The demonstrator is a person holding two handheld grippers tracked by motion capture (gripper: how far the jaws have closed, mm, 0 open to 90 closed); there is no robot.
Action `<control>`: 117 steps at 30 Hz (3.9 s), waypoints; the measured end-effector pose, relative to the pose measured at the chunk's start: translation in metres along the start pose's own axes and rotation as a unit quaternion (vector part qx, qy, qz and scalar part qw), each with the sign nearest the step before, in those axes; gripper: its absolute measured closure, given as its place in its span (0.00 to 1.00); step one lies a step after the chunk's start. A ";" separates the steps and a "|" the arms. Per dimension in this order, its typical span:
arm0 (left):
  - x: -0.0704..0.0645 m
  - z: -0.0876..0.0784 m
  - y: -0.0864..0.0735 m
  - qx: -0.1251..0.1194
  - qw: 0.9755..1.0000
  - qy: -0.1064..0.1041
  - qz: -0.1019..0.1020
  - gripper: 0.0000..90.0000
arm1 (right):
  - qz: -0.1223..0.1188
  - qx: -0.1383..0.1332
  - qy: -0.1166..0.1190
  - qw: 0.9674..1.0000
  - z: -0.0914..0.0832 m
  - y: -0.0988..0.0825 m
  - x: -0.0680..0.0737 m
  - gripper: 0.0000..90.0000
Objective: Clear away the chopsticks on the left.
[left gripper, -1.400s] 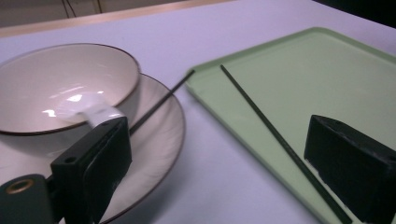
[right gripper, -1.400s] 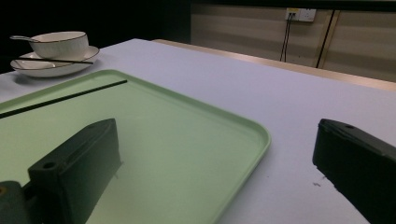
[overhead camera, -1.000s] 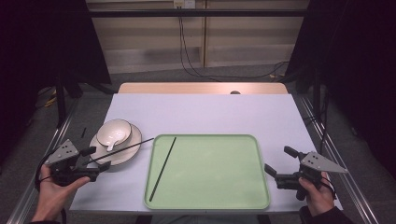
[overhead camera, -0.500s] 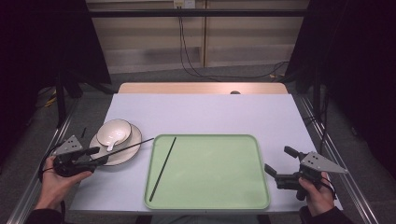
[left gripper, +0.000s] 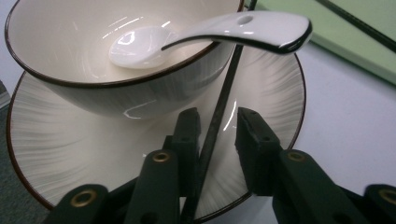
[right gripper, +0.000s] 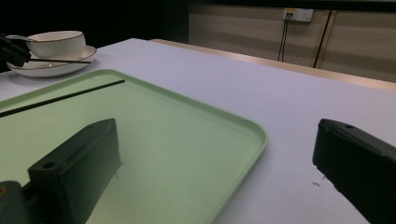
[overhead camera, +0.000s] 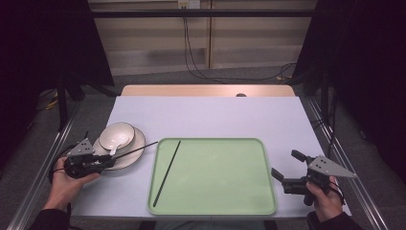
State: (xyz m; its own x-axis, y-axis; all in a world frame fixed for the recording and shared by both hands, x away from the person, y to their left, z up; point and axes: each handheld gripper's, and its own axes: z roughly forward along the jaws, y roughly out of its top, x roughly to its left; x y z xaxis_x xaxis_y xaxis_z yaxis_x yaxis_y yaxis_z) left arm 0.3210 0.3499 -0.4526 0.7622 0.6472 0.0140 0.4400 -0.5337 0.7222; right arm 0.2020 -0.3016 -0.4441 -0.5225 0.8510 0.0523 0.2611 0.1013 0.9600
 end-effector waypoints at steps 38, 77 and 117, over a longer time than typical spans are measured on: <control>-0.027 -0.011 0.018 -0.017 0.996 -0.062 -0.058 0.95 | -0.003 -0.001 -0.003 1.000 0.000 0.000 0.000 0.01; -0.137 -0.017 0.042 -0.067 0.987 0.005 -0.148 0.96 | -0.009 -0.004 -0.002 1.000 0.000 0.000 0.001 0.00; -0.186 0.075 0.081 0.026 0.972 0.059 -0.225 0.96 | -0.007 0.000 0.001 1.000 0.000 0.000 0.001 0.00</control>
State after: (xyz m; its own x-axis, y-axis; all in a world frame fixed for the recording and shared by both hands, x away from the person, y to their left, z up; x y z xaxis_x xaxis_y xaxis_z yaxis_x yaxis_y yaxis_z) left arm 0.2503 0.1451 -0.4489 0.4279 0.8781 -0.2141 0.7423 -0.2063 0.6375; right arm 0.2015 -0.3010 -0.4442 -0.5274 0.8487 0.0401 0.2540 0.1124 0.9607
